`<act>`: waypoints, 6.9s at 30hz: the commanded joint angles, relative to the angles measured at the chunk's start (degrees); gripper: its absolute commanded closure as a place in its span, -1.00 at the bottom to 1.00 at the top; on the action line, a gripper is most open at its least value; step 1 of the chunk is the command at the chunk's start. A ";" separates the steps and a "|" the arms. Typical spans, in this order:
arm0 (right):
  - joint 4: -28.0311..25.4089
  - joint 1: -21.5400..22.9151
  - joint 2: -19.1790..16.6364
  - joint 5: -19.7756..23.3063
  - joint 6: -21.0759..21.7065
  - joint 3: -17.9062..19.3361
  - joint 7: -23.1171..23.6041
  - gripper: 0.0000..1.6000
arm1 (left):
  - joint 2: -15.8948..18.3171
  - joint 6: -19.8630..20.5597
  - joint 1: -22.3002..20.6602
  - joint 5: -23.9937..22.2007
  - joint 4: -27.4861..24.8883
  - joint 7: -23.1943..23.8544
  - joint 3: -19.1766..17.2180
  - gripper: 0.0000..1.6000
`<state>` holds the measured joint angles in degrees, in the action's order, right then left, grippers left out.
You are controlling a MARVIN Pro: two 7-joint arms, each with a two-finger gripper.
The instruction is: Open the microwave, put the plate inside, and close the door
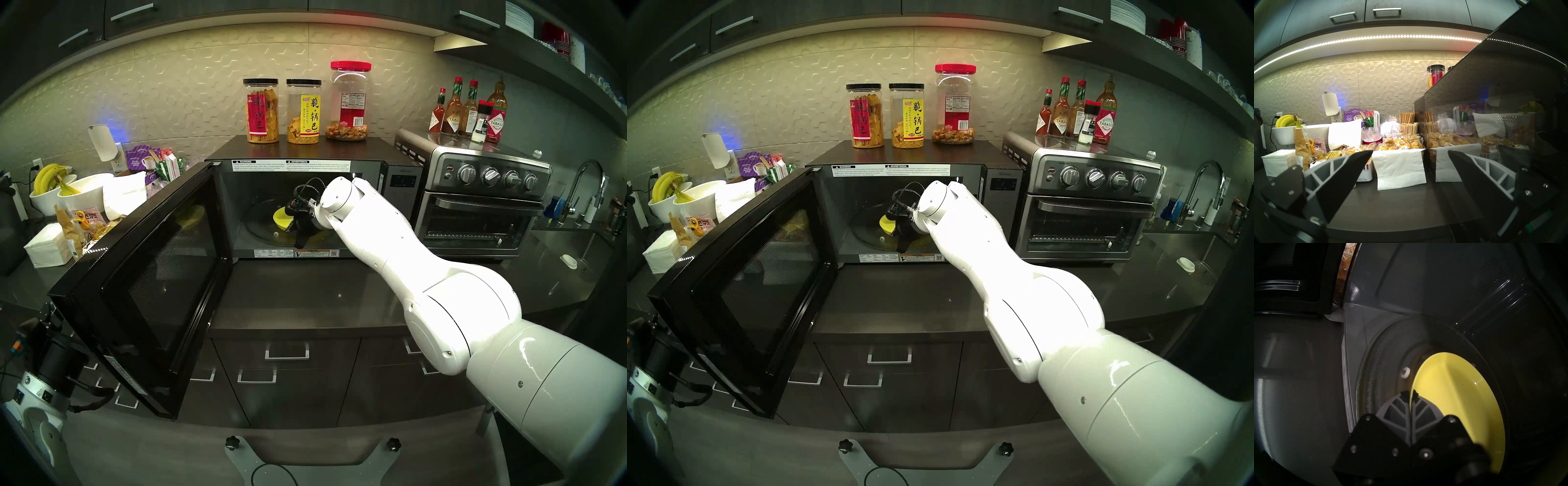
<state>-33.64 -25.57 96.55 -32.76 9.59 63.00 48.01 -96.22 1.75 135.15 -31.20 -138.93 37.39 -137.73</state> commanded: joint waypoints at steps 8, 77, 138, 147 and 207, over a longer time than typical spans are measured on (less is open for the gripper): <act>0.52 2.32 1.11 -0.61 -0.40 0.11 -1.66 1.00 | 0.03 0.21 -0.22 -0.05 -1.07 0.08 -0.10 -1.00; -25.24 -7.72 -10.07 1.95 3.80 7.23 17.78 0.09 | -0.88 0.77 -1.19 0.61 -1.07 1.13 -0.50 -1.00; -67.78 -38.27 -30.91 20.56 11.59 34.38 36.99 0.01 | -1.63 1.34 -2.06 1.13 -1.07 2.04 -0.88 -1.00; -66.78 -40.87 -34.80 26.31 12.26 38.25 36.99 0.01 | -1.71 1.44 -2.18 1.19 -1.07 2.17 -0.94 -1.00; -56.18 -49.03 -45.53 43.76 7.77 46.28 36.99 -1.00 | -2.33 1.96 -2.94 1.63 -1.07 2.96 -1.29 -1.00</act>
<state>-90.30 -76.19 51.73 9.90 16.69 109.57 85.11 -98.63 3.62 132.33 -29.49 -138.93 40.40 -139.02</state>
